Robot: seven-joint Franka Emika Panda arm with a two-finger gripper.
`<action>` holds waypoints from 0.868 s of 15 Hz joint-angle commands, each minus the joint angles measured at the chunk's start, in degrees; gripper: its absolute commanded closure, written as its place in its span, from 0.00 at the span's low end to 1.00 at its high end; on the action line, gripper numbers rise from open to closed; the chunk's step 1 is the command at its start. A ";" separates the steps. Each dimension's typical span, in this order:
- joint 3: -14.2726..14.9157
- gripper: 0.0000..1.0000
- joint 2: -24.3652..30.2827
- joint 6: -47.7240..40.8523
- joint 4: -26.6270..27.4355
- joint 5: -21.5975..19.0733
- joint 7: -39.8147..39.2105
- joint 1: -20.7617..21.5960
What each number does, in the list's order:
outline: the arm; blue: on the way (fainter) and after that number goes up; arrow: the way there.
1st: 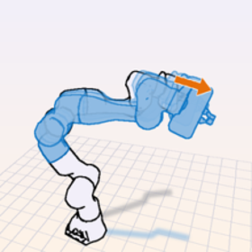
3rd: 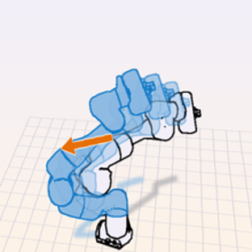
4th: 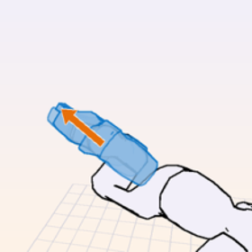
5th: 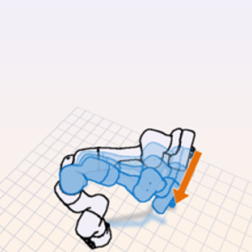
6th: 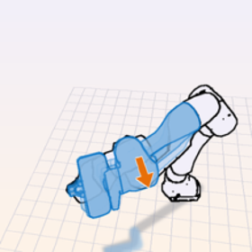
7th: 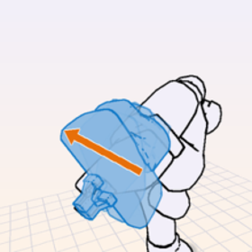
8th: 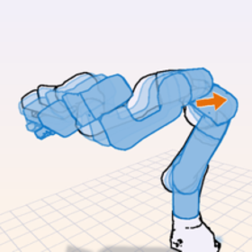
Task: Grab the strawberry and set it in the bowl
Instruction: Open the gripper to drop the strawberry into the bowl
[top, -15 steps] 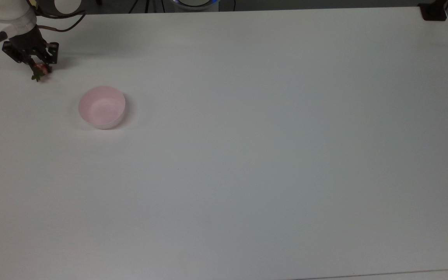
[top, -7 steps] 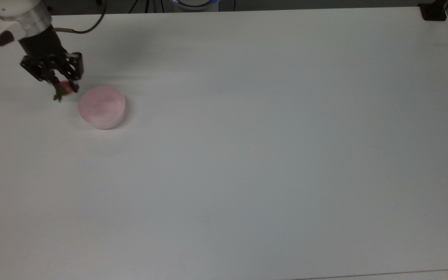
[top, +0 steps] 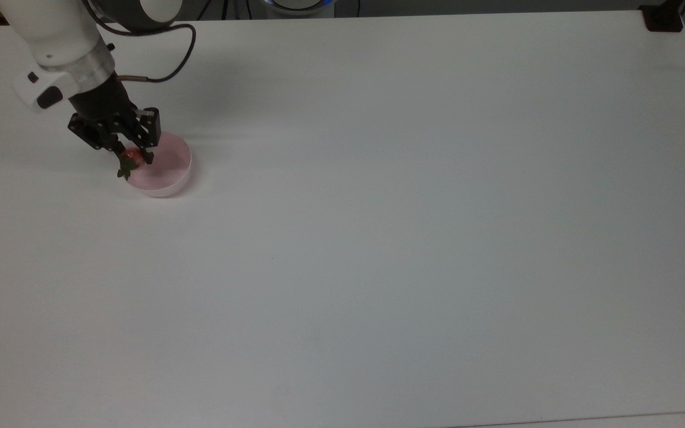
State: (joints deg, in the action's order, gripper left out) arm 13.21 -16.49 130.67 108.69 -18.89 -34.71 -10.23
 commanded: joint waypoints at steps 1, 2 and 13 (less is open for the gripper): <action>0.06 0.33 -0.73 1.25 -0.05 -0.62 1.22 0.65; 0.06 0.10 -0.65 1.08 -0.05 -0.62 1.31 0.65; -1.43 0.00 13.14 -37.02 -16.20 3.68 15.01 0.73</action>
State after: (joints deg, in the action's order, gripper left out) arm 11.77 -7.54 107.70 98.78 -17.55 -22.96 -9.86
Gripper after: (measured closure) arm 0.000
